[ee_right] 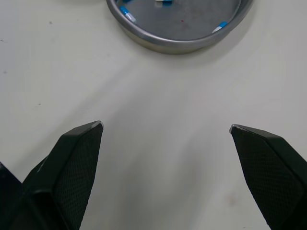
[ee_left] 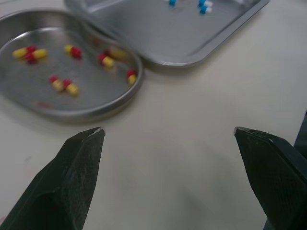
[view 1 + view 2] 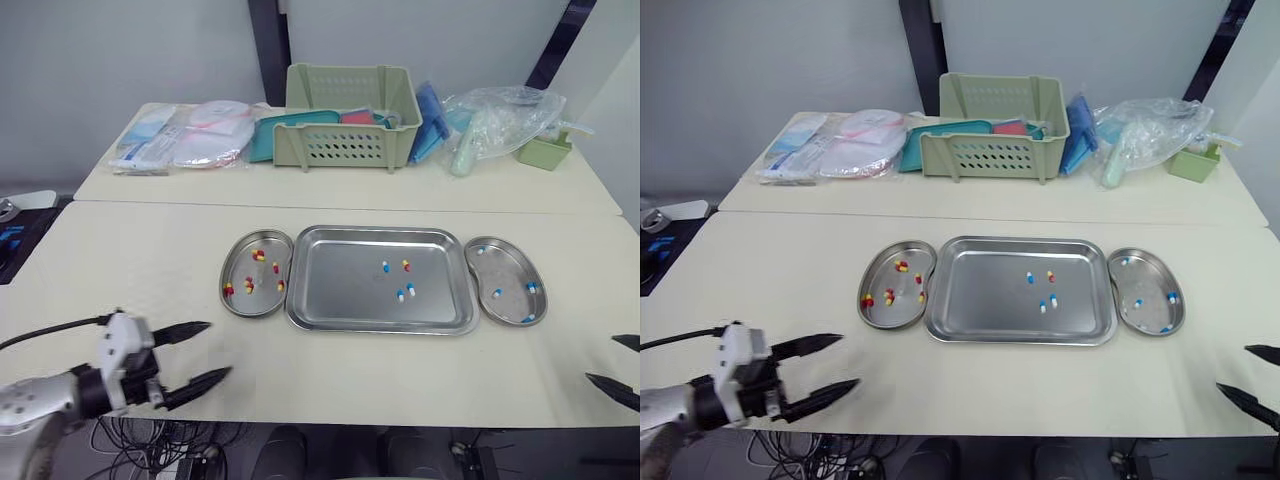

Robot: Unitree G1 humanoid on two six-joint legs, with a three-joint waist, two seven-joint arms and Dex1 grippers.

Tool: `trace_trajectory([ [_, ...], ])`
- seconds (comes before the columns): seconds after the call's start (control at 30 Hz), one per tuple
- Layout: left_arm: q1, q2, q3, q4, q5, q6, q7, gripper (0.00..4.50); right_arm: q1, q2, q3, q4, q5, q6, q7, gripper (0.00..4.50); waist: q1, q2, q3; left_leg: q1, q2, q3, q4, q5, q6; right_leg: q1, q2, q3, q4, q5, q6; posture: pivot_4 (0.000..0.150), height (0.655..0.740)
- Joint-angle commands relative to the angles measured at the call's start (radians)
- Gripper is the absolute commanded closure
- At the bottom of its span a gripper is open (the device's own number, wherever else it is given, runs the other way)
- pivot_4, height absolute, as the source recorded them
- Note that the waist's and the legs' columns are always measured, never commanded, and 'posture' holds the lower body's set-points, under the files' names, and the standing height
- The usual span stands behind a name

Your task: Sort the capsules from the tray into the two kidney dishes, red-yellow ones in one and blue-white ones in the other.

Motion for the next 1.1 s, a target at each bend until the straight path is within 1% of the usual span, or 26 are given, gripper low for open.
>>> trace_trajectory([
  [0.03,-0.033,-0.006,-0.073,-0.079,-0.007,-0.014,0.005,0.03,0.045,0.018,-0.058,-0.087,0.030,0.026,-0.005,0.00,0.000,0.001,-0.001,0.000,0.000,0.000,0.000,0.000,0.000,0.000,0.000,0.000,0.000,0.000,0.000,0.150,0.7400],
  [0.13,-0.074,-0.042,-0.122,-0.081,-0.009,-0.022,0.034,0.03,0.082,0.045,-0.069,-0.159,0.037,0.052,-0.021,0.00,-0.002,0.003,-0.002,0.001,0.000,0.000,0.000,0.000,0.000,0.000,0.000,0.000,0.000,0.000,0.000,0.150,0.7400],
  [0.23,-0.102,-0.092,-0.176,-0.073,0.002,-0.086,0.025,0.03,0.110,0.068,-0.084,-0.219,0.035,0.057,-0.031,0.00,-0.002,0.004,-0.002,0.001,0.000,0.000,0.000,0.000,0.000,0.000,0.000,0.000,0.000,0.000,0.000,0.150,0.7400],
  [0.33,-0.107,-0.114,-0.198,-0.063,0.007,-0.115,0.023,0.03,0.122,0.082,-0.091,-0.285,0.045,0.078,-0.047,0.00,-0.001,0.004,-0.002,0.000,0.000,0.000,0.000,0.000,0.000,0.000,0.000,0.000,0.000,0.000,0.000,0.150,0.7400],
  [0.43,-0.111,-0.119,-0.215,-0.050,0.010,-0.131,0.020,0.03,0.139,0.105,-0.078,-0.444,0.063,0.159,-0.099,0.00,-0.001,0.005,-0.003,0.000,0.000,0.000,0.000,0.000,0.000,0.000,0.000,0.000,0.000,0.000,0.000,0.150,0.7400],
  [0.53,-0.115,-0.120,-0.230,-0.053,0.006,-0.138,0.018,0.03,0.135,0.104,-0.036,-0.625,0.118,0.312,-0.174,0.00,-0.001,0.005,-0.003,0.000,0.000,0.000,0.000,0.000,0.000,0.000,0.000,0.000,0.000,0.000,0.000,0.150,0.7400],
  [0.6,-0.108,-0.122,-0.242,-0.067,0.001,-0.138,0.022,0.03,0.102,0.099,0.021,-0.737,0.162,0.407,-0.237,0.00,-0.001,0.005,-0.003,0.000,0.000,-0.001,0.000,0.000,0.000,0.000,0.000,0.000,0.000,0.000,0.000,0.150,0.7400],
  [0.73,-0.089,-0.124,-0.256,-0.082,0.002,-0.140,0.033,0.03,0.009,0.094,0.137,-0.847,0.197,0.508,-0.335,0.00,0.001,0.005,-0.003,0.000,0.000,-0.001,0.001,0.000,0.000,0.000,0.001,0.000,0.000,0.000,0.000,0.150,0.7400],
  [0.83,-0.085,-0.128,-0.267,-0.086,0.011,-0.147,0.046,0.00,-0.152,0.110,0.320,-0.881,0.180,0.582,-0.457,0.62,-0.002,0.004,-0.003,0.000,0.000,-0.001,0.001,0.000,0.000,0.000,0.000,-0.001,0.000,0.000,0.000,0.150,0.7400],
  [0.97,-0.101,-0.129,-0.281,-0.094,0.013,-0.144,0.069,0.00,-0.396,0.149,0.583,-0.842,0.105,0.681,-0.594,2.01,-0.001,0.003,-0.003,0.000,0.000,-0.002,0.001,0.000,0.000,0.000,0.001,-0.001,0.001,0.000,0.000,0.150,0.7400],
  [1.1,-0.108,-0.127,-0.286,-0.094,0.021,-0.147,0.085,0.00,-0.581,0.227,0.758,-0.797,0.041,0.828,-0.742,2.01,-0.001,0.003,-0.003,-0.001,0.000,-0.002,0.001,0.000,0.000,-0.001,0.001,-0.001,0.000,0.000,0.000,0.150,0.7400],
])
